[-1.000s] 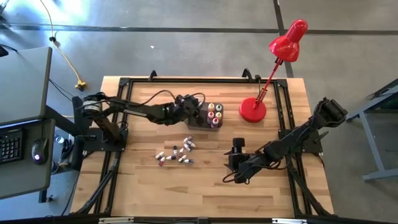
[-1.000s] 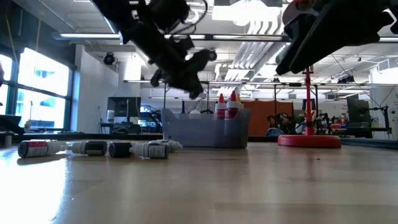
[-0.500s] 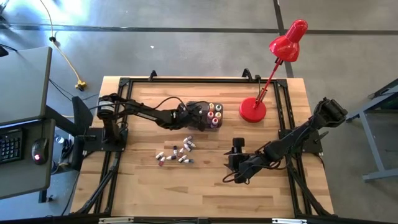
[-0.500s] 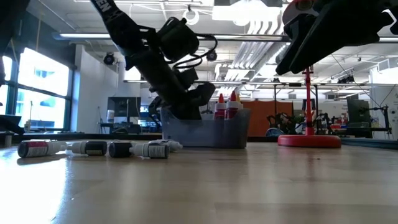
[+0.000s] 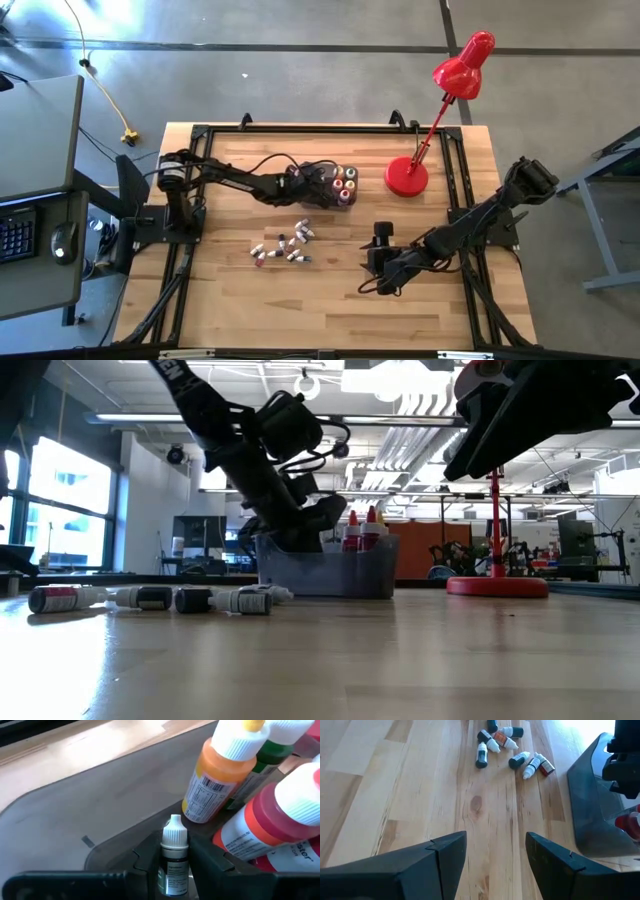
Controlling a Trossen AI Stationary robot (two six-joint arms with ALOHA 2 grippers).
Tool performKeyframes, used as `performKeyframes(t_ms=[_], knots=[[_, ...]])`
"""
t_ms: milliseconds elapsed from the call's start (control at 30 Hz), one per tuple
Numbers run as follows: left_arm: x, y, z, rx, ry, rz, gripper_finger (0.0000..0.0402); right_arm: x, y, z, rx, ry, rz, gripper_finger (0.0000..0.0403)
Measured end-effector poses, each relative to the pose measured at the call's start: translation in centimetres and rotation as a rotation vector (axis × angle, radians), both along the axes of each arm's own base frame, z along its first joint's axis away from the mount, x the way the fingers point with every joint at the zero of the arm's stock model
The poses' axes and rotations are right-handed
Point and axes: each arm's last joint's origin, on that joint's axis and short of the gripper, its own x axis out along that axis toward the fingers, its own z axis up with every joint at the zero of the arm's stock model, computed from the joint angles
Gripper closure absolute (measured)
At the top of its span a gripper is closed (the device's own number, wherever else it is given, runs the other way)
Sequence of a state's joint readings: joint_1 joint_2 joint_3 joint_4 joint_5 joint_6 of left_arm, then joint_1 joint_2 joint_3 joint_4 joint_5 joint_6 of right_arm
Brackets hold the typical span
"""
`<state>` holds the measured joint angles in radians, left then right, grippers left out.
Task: Pick & Place food coloring
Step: Put the small green food coloring bottle into the black bin
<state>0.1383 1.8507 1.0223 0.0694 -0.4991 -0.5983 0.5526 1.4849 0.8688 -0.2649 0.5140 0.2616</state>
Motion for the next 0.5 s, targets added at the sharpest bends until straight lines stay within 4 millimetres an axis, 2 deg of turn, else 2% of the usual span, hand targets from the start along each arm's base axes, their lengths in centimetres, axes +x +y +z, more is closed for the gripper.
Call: performKeyframes(t_ms=[300,500], knots=[[0.9,0.4,1.6,0.016,0.062,-0.031,0.0309,0.0,0.0,0.0,0.011,0.007,0.011,0.0204],[0.7,1.7,1.8,-0.045,0.09,-0.037,0.0309,0.0,0.1,0.0,0.002,0.012,0.027,0.0204]])
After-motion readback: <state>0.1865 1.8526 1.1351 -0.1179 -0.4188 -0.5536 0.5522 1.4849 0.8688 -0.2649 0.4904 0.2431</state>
